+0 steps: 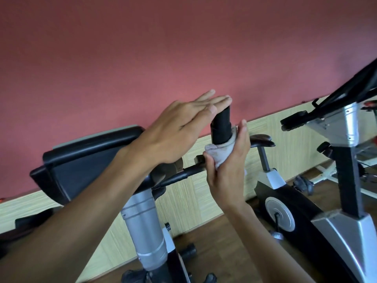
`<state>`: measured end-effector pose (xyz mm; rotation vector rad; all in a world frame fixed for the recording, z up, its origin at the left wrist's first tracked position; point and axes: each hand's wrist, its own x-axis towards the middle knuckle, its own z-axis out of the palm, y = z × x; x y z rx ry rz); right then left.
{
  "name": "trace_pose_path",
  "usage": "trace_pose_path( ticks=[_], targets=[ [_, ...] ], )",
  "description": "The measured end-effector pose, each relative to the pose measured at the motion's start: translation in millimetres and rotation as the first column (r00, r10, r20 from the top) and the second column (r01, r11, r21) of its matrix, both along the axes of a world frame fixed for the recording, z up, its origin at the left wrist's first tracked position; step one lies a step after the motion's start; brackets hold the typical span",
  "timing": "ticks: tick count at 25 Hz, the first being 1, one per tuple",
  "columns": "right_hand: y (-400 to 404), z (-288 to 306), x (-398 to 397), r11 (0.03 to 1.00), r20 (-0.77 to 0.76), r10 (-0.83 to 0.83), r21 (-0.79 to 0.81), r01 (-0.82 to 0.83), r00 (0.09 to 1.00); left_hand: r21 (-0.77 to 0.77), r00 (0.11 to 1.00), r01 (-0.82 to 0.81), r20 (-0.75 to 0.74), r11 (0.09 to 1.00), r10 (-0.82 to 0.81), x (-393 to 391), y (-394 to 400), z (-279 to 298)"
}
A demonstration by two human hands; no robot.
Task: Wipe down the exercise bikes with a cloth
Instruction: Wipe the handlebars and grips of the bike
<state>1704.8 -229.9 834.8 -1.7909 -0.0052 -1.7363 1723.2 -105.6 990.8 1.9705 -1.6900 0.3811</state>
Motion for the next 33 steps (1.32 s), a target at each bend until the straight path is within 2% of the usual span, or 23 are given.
trace_pose_path(
  ticks=[6,8,13,20,27,31,33],
  targets=[
    [7.3,60.9,-8.5,0.995,0.118,-0.095,-0.029,0.099,0.988,-0.025,0.999,0.028,-0.038,0.999,-0.029,4.8,-2.6,-1.0],
    [6.7,53.5,-4.8,0.994,0.119,-0.095,-0.038,0.100,0.988,-0.037,0.998,0.040,-0.044,0.999,-0.041,6.2,-4.1,-1.7],
    [1.9,3.3,5.1,0.999,0.007,-0.030,0.022,0.030,1.000,-0.037,0.998,0.049,-0.045,0.998,-0.050,5.6,-2.7,-1.2],
    [2.7,57.3,-5.8,0.994,0.117,-0.081,-0.068,0.090,0.990,-0.053,0.996,0.050,-0.072,0.997,-0.053,6.8,-4.8,-1.5],
    [-2.1,-21.7,9.9,0.992,-0.044,0.068,0.106,-0.063,0.997,-0.038,0.999,0.010,0.053,0.999,-0.008,2.4,-2.9,-2.0],
    [-1.3,24.3,-2.2,0.999,0.000,0.025,-0.039,-0.025,1.000,-0.063,0.999,0.004,0.042,0.998,-0.001,5.1,-4.2,-2.0],
    [-1.5,50.5,-6.0,0.998,0.039,0.006,-0.060,-0.003,0.999,-0.077,0.998,0.007,0.057,0.997,-0.003,5.4,-5.6,-3.0]
  ],
)
